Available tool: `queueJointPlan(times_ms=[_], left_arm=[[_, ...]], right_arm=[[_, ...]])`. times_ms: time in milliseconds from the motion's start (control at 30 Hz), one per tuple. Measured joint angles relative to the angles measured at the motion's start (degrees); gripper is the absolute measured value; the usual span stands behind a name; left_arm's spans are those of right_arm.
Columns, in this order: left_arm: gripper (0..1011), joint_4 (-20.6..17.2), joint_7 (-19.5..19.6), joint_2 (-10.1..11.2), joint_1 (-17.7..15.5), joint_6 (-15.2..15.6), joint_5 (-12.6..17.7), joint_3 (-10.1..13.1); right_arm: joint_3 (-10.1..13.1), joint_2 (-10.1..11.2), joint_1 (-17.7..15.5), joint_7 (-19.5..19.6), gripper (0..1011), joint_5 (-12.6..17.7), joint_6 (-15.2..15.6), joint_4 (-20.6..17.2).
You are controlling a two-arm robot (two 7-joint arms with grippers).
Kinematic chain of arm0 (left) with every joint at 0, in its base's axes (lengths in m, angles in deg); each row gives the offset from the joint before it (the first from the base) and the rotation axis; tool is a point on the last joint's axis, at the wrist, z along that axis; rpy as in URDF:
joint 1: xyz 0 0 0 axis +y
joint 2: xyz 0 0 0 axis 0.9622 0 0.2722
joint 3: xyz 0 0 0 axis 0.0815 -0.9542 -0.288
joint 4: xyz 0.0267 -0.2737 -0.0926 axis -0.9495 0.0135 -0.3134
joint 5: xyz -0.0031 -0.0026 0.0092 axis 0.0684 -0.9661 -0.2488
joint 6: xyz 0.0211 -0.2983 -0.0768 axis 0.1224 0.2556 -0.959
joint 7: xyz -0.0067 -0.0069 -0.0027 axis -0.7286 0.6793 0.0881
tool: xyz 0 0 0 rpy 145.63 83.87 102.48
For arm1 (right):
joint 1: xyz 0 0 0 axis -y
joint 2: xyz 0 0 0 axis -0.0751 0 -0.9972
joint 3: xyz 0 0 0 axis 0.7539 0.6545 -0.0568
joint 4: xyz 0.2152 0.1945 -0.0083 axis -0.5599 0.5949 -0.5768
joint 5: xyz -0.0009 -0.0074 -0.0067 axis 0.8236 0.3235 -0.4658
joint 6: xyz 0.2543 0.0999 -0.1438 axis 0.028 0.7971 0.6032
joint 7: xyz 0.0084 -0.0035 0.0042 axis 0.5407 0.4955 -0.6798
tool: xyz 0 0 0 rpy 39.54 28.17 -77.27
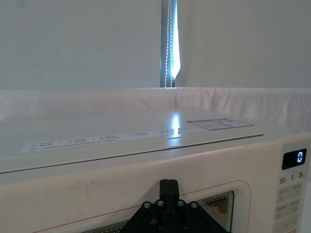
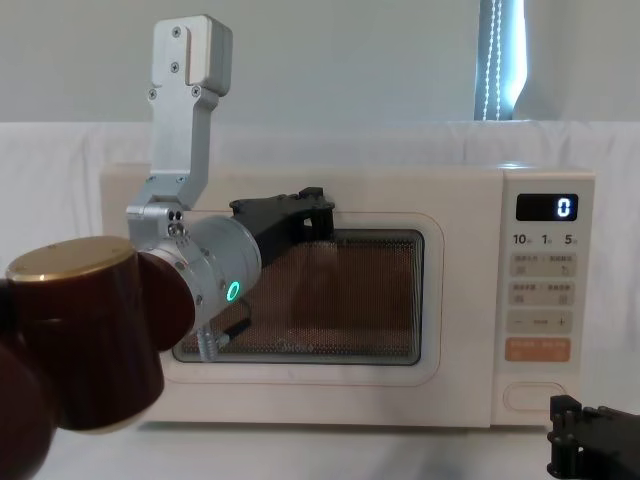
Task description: Press the button to open the microwave door with one hand; close the microwave door with the other hand.
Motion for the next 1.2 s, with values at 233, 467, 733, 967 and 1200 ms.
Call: queueJointPlan(times_ms=[233, 467, 733, 967, 1200], left_arm=[[0, 0.66, -0.01, -0.15, -0.24, -0.08, 0.14, 0.01], [0, 1.37, 0.05, -0.39, -0.63, -0.3, 0.28, 0.06], [0, 1.0, 0.45, -0.47, -0.45, -0.49, 0.25, 0.13], [0, -11.98, 0.51, 2.81, 9.27, 2.76, -1.5, -0.21], [0, -16.54, -0.12, 4.74, 13.39, 4.08, -2.05, -1.25]], right_arm=[[-0.01, 0.0, 0.0, 0.0, 0, 0.0, 0.0, 0.0], [0.0, 0.0, 0.0, 0.0, 0, 0.0, 0.0, 0.0], [-0.01, 0.0, 0.0, 0.0, 0, 0.0, 0.0, 0.0], [0.0, 0.0, 0.0, 0.0, 0, 0.0, 0.0, 0.0], [0.0, 0.0, 0.0, 0.0, 0, 0.0, 0.0, 0.0]])
